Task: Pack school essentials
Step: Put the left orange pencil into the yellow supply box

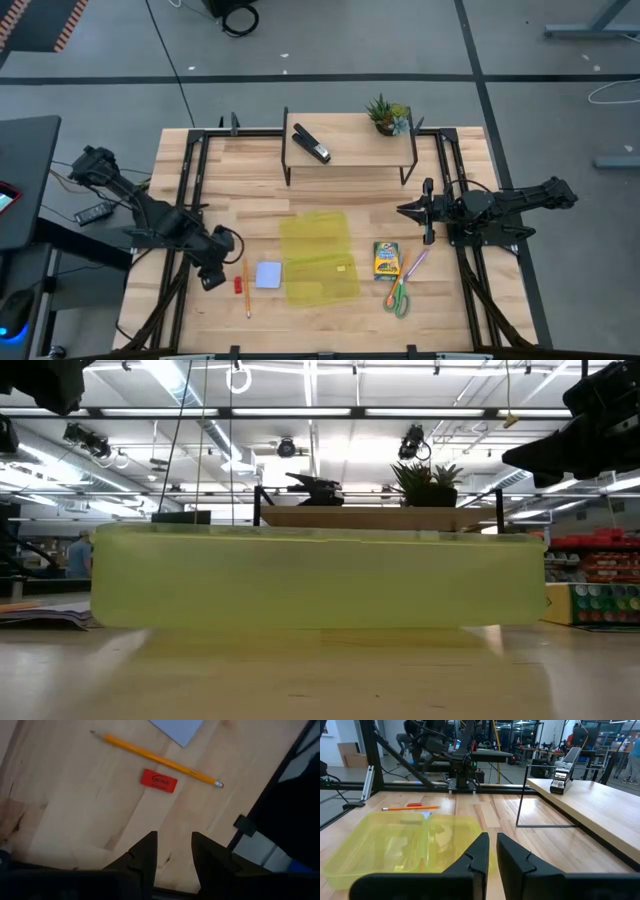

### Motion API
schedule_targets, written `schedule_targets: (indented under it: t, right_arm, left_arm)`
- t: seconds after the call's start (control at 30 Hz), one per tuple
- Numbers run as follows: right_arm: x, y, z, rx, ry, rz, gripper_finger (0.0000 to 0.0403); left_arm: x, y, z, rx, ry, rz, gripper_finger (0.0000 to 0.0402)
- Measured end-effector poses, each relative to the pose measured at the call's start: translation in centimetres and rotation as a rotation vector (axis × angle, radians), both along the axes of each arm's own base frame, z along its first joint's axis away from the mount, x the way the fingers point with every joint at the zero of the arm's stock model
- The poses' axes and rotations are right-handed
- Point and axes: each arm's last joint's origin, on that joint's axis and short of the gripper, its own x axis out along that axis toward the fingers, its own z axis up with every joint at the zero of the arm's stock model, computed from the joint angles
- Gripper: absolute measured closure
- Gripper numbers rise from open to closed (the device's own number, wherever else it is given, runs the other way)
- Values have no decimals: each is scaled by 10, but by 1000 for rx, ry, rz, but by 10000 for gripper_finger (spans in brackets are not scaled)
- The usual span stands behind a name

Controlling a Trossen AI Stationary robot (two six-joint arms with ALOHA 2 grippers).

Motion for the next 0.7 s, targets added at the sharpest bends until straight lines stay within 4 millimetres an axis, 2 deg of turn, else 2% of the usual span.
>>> schedule_targets:
  t: [0.5,0.6,0.7]
  right_arm:
    - [0,0,0,0,-1,0,361]
    - [0,0,0,0,0,0,361]
    - [0,0,0,0,0,0,361]
  left_arm:
    - [-4,-1,3,-8,-19,-20,276]
    - [-3,0,3,-7,6,99,273]
    - [-2,2,2,-8,29,325,267]
